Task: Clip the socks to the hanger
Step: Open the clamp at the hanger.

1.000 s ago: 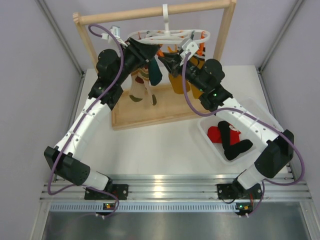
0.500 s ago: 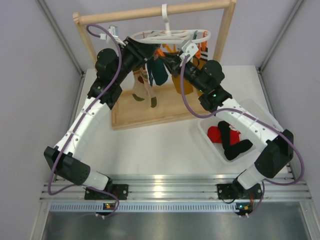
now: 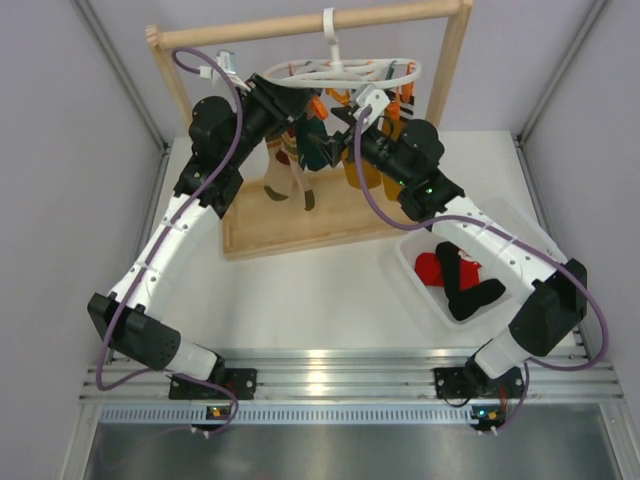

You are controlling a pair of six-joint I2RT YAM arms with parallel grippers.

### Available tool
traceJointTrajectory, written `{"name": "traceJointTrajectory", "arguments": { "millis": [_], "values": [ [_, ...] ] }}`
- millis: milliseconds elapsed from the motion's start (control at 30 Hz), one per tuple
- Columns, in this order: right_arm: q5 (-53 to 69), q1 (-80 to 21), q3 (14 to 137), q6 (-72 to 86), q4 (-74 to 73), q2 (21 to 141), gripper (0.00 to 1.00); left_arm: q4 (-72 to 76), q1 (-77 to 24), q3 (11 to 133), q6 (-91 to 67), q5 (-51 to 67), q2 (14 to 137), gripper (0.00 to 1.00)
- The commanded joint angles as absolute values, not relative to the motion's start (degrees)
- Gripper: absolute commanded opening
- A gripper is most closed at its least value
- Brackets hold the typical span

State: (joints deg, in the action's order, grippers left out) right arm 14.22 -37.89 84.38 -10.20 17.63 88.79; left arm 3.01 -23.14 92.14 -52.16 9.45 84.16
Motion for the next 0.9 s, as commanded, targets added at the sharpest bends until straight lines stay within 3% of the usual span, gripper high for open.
{"name": "traceJointTrajectory", "arguments": {
  "millis": [0, 267, 767, 867],
  "values": [
    [16.2, -37.3, 86.6, -8.1, 17.3, 87.0, 0.66, 6.8, -22.5, 93.5, -50.7, 9.8, 83.5, 0.00],
    [19.4, -37.3, 95.2, -5.4, 17.6, 91.6, 0.59, 19.5, -22.1, 86.5, -45.9, 15.9, 81.0, 0.00],
    [17.7, -37.0, 97.6, -11.6, 14.4, 93.6, 0.47, 23.6, -21.3, 86.5, -46.1, 18.7, 83.1, 0.00],
    [17.1, -36.9, 97.5, -11.9, 13.1, 93.3, 0.51, 23.7, -21.2, 86.2, -45.7, 18.4, 82.9, 0.00]
  ]
}}
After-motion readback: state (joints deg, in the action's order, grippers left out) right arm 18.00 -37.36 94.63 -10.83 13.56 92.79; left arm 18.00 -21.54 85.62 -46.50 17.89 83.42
